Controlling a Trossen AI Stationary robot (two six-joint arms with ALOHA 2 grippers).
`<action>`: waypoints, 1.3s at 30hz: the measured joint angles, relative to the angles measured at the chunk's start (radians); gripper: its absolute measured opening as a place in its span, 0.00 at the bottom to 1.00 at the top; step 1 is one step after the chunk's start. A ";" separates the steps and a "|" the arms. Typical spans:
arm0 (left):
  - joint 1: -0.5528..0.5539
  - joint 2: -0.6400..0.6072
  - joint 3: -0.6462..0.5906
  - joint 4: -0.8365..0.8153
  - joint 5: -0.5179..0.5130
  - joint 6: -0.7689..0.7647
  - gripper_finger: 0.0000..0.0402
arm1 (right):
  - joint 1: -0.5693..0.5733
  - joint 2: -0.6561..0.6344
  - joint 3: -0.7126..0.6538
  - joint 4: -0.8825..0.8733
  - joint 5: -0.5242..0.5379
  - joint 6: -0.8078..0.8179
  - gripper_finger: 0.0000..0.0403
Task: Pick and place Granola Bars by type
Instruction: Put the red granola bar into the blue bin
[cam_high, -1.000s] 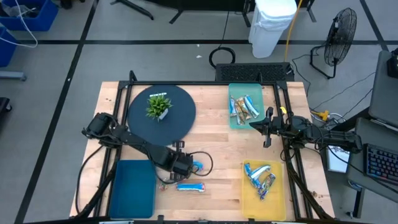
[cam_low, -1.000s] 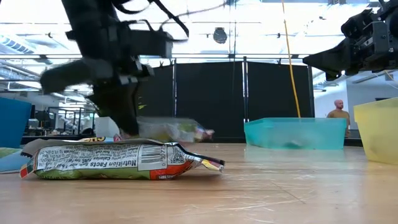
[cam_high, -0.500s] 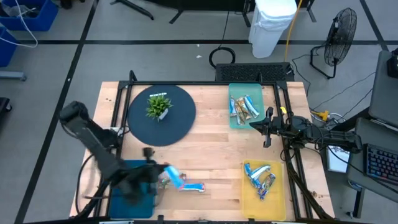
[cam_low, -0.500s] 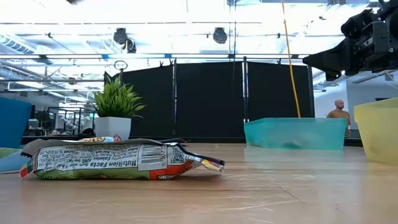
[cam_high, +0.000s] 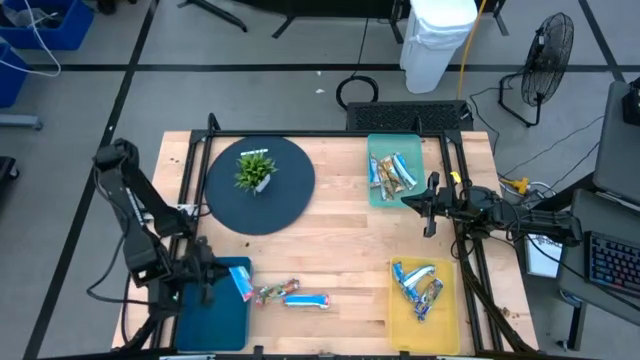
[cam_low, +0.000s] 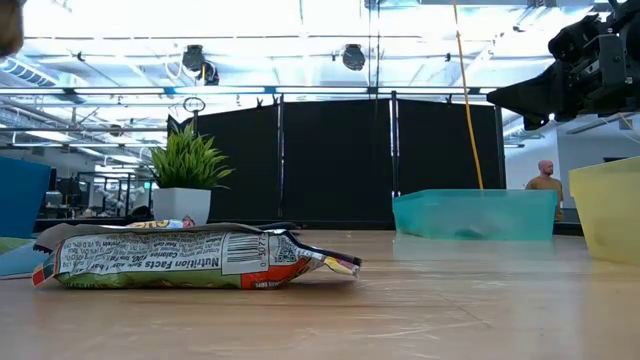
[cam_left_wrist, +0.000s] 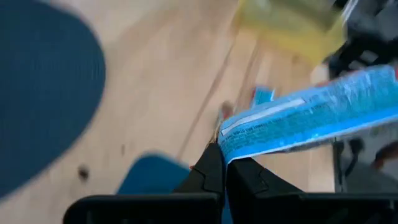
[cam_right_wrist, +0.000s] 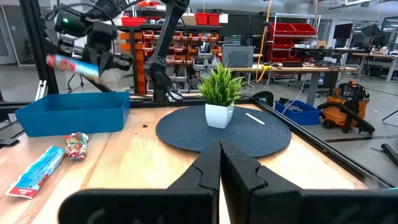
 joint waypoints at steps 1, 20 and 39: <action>0.012 0.003 -0.005 0.000 0.044 -0.017 0.01 | 0.000 0.000 0.000 0.000 0.000 0.000 0.01; 0.164 0.033 0.031 -0.447 0.909 -0.728 0.01 | 0.000 0.000 0.000 0.000 0.000 0.000 0.01; 0.164 0.108 0.032 -0.407 0.909 -0.574 0.05 | 0.000 0.000 0.000 0.000 0.000 0.000 0.01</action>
